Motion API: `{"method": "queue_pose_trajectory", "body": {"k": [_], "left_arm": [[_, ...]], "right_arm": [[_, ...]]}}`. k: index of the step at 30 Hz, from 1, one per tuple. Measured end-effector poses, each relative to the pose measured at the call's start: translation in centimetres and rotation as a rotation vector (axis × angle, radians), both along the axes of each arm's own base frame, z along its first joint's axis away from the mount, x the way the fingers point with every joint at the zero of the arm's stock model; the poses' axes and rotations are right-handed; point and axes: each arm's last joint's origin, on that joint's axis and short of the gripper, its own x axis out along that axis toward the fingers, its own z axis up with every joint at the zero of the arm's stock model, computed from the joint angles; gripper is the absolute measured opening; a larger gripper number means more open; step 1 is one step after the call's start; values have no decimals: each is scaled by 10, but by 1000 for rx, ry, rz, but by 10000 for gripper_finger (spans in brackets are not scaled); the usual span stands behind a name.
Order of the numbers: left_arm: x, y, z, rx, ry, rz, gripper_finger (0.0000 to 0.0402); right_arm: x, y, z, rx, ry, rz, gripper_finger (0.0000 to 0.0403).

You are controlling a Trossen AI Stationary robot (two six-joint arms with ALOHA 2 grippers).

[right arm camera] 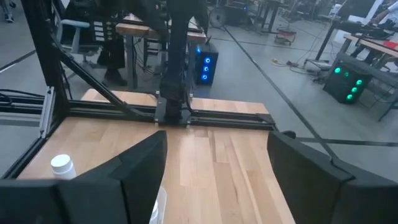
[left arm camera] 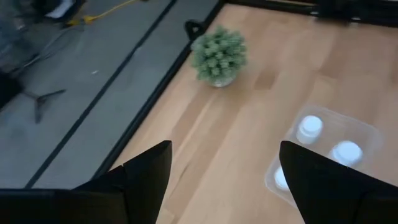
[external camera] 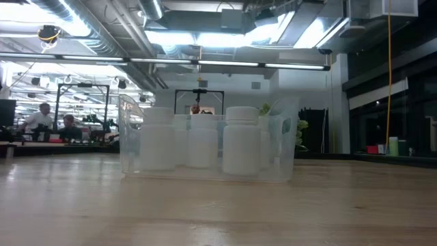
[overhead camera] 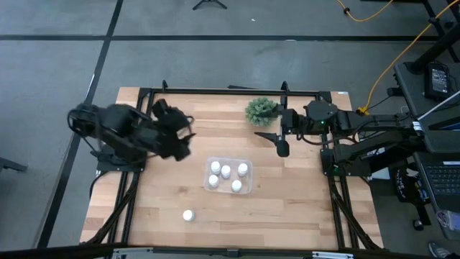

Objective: Pick and place pill bottles into a basket
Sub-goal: Put the white medicine bottle into the transparent bin

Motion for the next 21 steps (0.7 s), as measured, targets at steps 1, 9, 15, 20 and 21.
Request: {"method": "queue_pose_trajectory", "body": {"k": [1, 9, 15, 20, 21], "left_arm": [[-7, 2, 4, -8, 1, -29, 290], [-51, 23, 12, -61, -104, -242, 290], [-78, 38, -5, -90, -210, -344, 290], [-106, 49, -21, -140, -285, -409, 290], [-112, 52, -23, -142, -300, -413, 290]], "right_arm": [[0, 0, 0, 0, 0, 0, 279], [0, 0, 0, 0, -1, 0, 279], [0, 0, 2, 48, -21, -8, 279], [0, 0, 2, 79, -30, -13, 279], [0, 0, 2, 78, -31, -12, 279]]}}
